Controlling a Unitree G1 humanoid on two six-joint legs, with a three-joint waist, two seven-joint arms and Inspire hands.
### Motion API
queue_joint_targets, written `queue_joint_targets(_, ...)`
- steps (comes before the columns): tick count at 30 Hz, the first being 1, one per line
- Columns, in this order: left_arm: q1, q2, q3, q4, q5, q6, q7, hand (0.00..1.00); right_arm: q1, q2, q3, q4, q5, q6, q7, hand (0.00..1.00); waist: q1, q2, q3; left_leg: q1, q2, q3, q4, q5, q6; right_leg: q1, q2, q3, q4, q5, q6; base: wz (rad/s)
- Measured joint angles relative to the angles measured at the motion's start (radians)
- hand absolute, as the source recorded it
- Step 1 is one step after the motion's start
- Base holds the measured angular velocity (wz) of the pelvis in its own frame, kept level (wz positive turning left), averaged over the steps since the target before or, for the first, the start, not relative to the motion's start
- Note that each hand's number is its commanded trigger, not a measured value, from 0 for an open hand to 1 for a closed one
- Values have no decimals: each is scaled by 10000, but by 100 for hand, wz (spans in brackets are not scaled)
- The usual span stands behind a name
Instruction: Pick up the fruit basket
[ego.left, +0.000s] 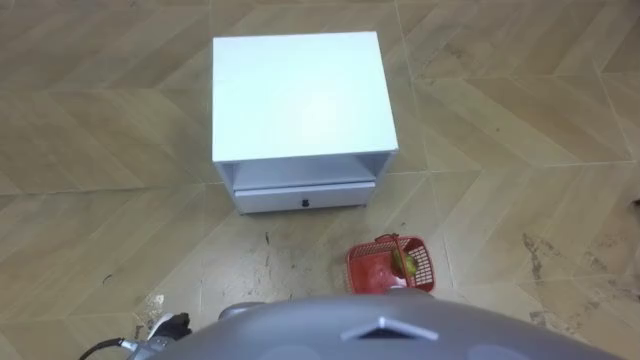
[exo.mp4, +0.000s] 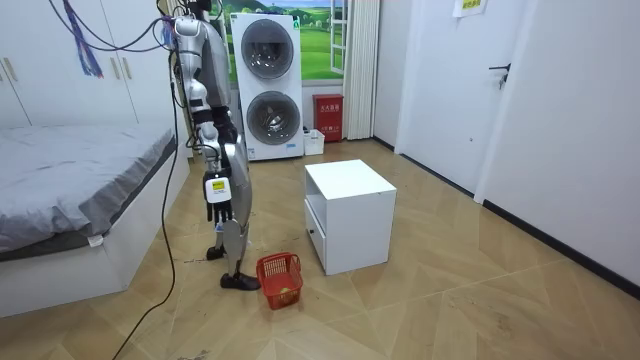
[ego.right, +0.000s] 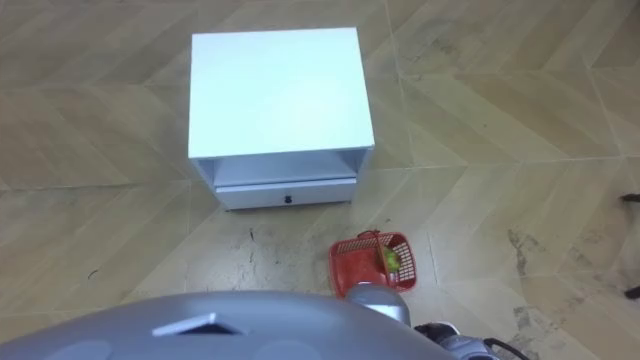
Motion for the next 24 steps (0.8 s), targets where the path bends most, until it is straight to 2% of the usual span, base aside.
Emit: queue_joint_targets(24, 105, -1, 369, 87, 2, -33, 427, 0, -24, 0, -109, -45, -60, -13, -164, 0, 19, -79, 20, -8, 12, -34, -8, 0, -2, 5, 7, -12, -17, -7, -10, 0)
